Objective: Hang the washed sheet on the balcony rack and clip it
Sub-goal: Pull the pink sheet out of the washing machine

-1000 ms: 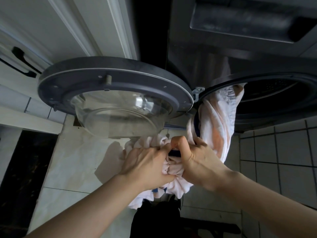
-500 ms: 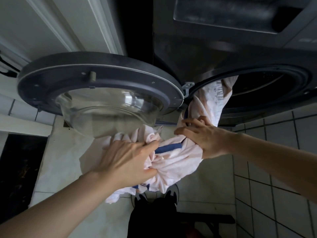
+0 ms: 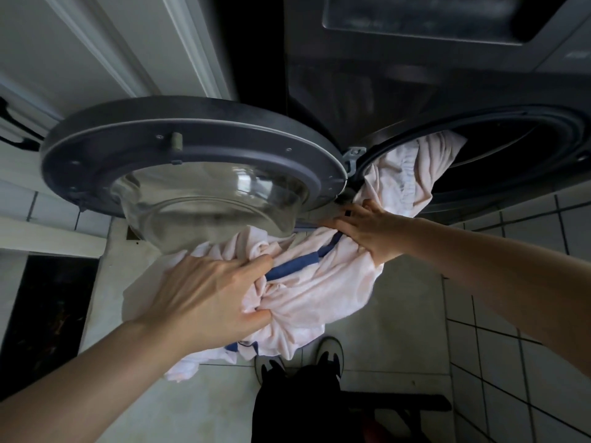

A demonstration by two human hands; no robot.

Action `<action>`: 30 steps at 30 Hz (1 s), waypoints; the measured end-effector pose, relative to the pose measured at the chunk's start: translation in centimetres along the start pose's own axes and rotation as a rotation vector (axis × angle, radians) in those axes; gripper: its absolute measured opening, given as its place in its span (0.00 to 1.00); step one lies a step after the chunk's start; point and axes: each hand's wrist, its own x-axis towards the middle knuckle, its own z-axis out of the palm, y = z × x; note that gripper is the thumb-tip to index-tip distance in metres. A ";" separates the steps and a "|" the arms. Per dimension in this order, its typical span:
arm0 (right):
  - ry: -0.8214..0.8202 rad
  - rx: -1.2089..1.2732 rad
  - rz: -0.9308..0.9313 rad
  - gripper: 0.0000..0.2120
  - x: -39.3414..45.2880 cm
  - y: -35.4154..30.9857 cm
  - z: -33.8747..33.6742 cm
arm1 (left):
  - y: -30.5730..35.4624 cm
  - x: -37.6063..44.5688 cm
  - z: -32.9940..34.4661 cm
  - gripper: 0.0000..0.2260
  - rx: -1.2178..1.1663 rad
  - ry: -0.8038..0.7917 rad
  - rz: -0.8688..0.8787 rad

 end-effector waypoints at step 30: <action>0.507 -0.211 -0.020 0.41 -13.8 -0.7 -10.7 | -1.1 -4.8 -5.4 0.24 -0.122 -0.004 -0.324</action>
